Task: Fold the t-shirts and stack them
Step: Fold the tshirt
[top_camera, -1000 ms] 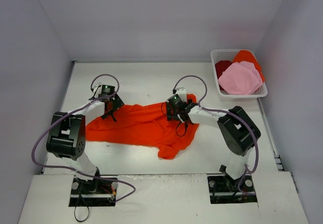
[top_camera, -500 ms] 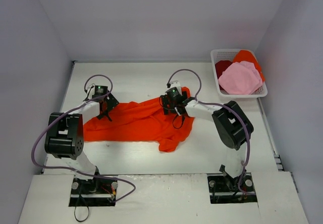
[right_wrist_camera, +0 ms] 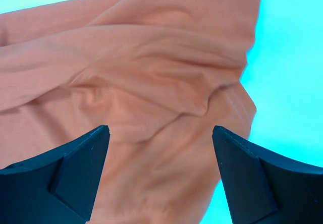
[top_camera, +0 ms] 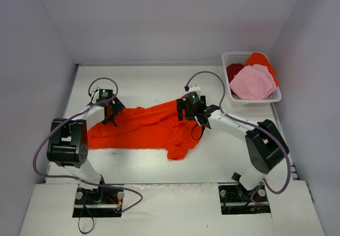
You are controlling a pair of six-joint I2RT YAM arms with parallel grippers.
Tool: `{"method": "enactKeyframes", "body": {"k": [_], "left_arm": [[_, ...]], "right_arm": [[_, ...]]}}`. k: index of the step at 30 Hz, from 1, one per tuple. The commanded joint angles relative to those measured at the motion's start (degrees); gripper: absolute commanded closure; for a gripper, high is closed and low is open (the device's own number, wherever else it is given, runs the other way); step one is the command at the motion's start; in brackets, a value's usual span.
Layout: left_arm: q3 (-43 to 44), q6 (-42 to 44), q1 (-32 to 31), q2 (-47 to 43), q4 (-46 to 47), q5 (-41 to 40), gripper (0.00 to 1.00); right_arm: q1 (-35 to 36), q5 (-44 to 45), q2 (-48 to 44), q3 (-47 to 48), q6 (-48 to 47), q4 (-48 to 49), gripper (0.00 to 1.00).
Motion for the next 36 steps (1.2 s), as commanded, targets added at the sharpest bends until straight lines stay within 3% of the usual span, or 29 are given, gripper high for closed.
{"method": "enactKeyframes", "body": {"k": [1, 5, 14, 36], "left_arm": [[4.8, 0.0, 0.6, -0.9, 1.0, -0.4, 0.20], [6.3, -0.3, 0.6, 0.1, 0.7, -0.1, 0.20], [7.7, 0.7, 0.7, 1.0, -0.3, -1.4, 0.20], [10.8, 2.1, 2.4, 8.4, 1.1, -2.9, 0.20]], "right_arm": [[1.4, -1.0, -6.1, -1.9, 3.7, -0.8, 0.21], [6.6, -0.6, -5.9, -1.5, 6.0, -1.5, 0.20], [9.4, -2.5, 3.0, -3.5, 10.9, 2.3, 0.21], [13.3, -1.2, -1.3, -10.2, 16.1, 0.3, 0.21]]}}
